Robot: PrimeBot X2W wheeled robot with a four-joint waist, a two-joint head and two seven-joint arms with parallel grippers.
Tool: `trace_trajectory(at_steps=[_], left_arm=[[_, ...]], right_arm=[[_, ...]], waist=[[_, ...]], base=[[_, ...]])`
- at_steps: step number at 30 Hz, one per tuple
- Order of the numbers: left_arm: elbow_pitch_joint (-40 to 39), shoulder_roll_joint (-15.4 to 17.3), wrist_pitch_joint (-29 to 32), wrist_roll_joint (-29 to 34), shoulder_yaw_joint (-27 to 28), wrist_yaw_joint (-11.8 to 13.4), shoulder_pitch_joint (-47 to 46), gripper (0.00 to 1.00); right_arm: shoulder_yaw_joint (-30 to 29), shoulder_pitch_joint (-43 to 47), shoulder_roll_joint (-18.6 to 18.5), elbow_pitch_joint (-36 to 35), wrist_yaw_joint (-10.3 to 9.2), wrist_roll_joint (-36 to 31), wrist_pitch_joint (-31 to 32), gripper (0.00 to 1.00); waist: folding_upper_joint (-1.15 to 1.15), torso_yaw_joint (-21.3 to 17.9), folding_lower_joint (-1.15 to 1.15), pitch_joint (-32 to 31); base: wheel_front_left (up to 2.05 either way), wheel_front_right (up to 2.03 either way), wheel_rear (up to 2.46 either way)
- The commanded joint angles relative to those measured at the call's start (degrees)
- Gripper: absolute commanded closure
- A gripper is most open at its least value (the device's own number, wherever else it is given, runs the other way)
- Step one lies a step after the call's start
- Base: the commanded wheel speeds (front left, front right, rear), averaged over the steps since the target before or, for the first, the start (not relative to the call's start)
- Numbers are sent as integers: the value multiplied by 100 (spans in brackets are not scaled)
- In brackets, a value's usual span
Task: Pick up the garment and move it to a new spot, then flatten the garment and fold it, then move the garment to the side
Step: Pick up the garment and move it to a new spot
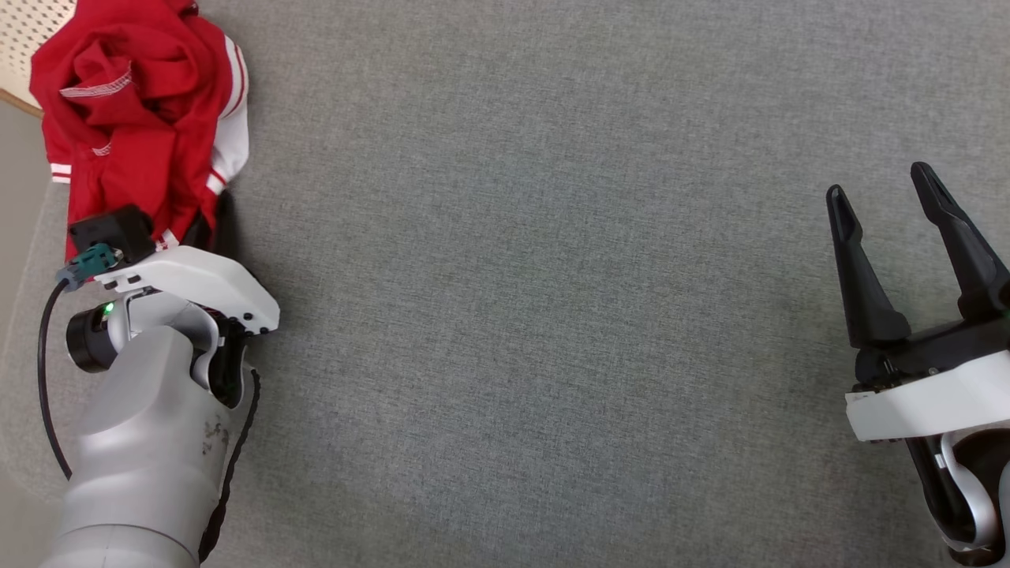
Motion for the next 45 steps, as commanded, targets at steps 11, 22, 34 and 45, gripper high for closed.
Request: trace_trajectory(at_steps=[11, 22, 34, 45], left_arm=[[-1683, 147, -23, 390, 712, 159, 769, 100], [-3826, 25, -23, 1138, 1124, 80, 2247, 100], [-5599, -212, 247, 1376, 476, 91, 3679, 100], [-5919, -314, 832, 1234, -1398, -76, 3295, 100]], right_arm=[[13, 91, 19, 321, 0, 74, -296, 0], [412, 367, 47, 765, -1, 207, -647, 0], [699, 566, 167, 1114, -1, 373, -912, 0], [626, 507, 353, 1170, 0, 460, -1089, 0]], waist=[[0, -128, 0, -557], [0, -586, 0, -1545], [0, -1472, 0, -2125], [0, -2778, 0, -1761]], base=[[0, 0, 0], [0, 0, 0], [0, 0, 0], [0, 0, 0]])
